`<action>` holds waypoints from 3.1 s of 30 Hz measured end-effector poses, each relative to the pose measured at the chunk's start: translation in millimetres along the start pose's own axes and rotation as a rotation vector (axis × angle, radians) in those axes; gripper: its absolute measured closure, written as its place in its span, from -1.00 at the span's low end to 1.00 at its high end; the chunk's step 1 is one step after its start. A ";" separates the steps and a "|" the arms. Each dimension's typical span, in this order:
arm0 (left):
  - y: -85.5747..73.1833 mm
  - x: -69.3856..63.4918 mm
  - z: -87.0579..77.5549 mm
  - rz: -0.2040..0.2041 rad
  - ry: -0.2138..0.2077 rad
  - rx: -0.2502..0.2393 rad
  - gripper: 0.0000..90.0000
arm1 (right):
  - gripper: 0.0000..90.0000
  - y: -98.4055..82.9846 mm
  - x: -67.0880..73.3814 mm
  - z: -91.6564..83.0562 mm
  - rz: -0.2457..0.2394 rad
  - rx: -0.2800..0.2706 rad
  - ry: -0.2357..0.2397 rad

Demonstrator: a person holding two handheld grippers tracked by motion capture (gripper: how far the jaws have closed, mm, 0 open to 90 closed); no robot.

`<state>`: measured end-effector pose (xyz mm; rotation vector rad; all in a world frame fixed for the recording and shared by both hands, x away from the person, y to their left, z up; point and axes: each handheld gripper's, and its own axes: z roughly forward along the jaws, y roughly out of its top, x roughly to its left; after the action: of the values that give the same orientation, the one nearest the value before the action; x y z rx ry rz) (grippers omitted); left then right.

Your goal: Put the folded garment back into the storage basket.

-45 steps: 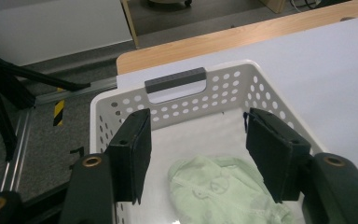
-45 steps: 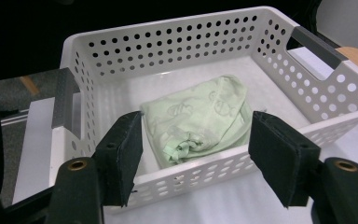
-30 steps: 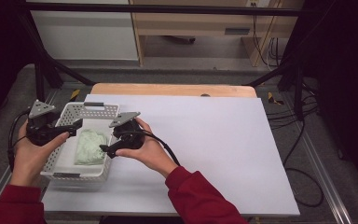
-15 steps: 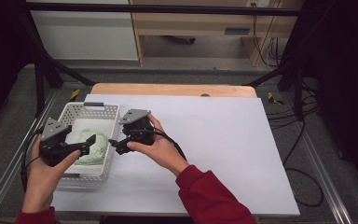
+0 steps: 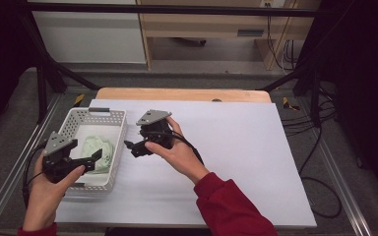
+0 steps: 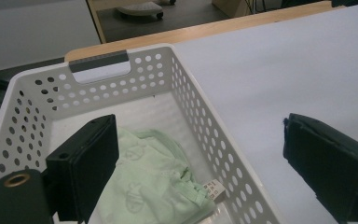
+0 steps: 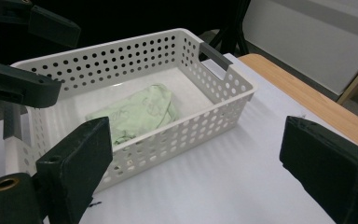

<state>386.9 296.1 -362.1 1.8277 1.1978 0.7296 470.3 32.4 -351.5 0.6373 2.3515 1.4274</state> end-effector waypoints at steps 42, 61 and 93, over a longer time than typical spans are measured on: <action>-6.9 -6.0 8.2 0.018 -0.014 0.022 -0.81 | -0.83 -31.9 -77.4 -97.1 0.094 -0.057 -0.113; -8.1 -0.4 4.8 0.003 -0.012 0.014 -0.81 | -0.84 -58.3 -105.9 -136.9 0.157 -0.067 -0.219; -11.9 -9.0 14.7 0.014 -0.094 0.053 -0.84 | -0.85 -110.1 -135.8 -202.3 0.228 -0.116 -0.367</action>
<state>389.9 285.7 -380.1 1.8944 1.1543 0.6174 465.2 -234.9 -353.2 1.0617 1.9481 1.3847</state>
